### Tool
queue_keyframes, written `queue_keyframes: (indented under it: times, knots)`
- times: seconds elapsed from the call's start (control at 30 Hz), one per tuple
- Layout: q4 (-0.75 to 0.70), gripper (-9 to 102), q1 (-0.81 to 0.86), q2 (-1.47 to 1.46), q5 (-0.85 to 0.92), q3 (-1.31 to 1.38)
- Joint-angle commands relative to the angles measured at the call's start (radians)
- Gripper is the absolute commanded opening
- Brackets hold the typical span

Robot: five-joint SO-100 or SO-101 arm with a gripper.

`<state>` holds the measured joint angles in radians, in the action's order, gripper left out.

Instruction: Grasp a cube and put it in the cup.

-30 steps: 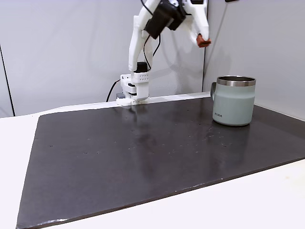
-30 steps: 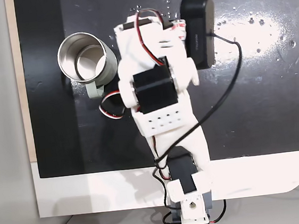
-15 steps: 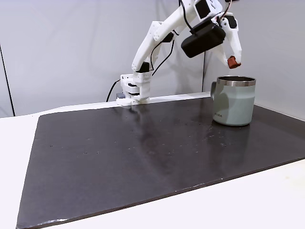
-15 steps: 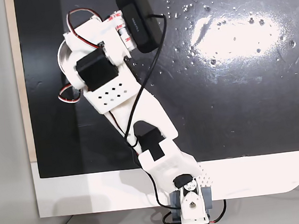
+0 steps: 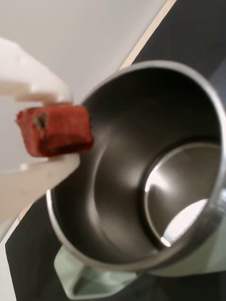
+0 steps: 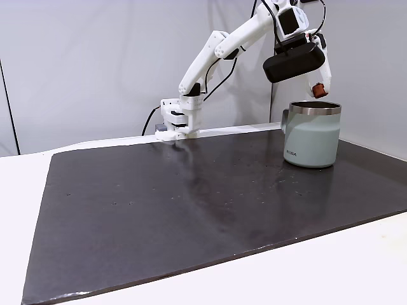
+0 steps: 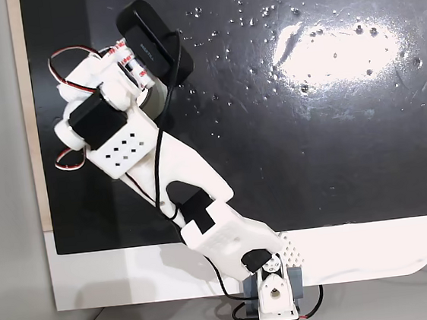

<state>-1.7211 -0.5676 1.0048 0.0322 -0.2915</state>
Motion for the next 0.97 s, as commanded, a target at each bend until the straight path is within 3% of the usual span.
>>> queue_keyframes:
  times: [0.0,0.2,0.93]
  knots:
    - [-0.012,7,-0.006,0.057,0.008,0.02]
    - [-0.046,24,-0.002,0.077,0.008,0.015]
    - [-0.046,23,-0.014,0.175,0.02,-0.075]
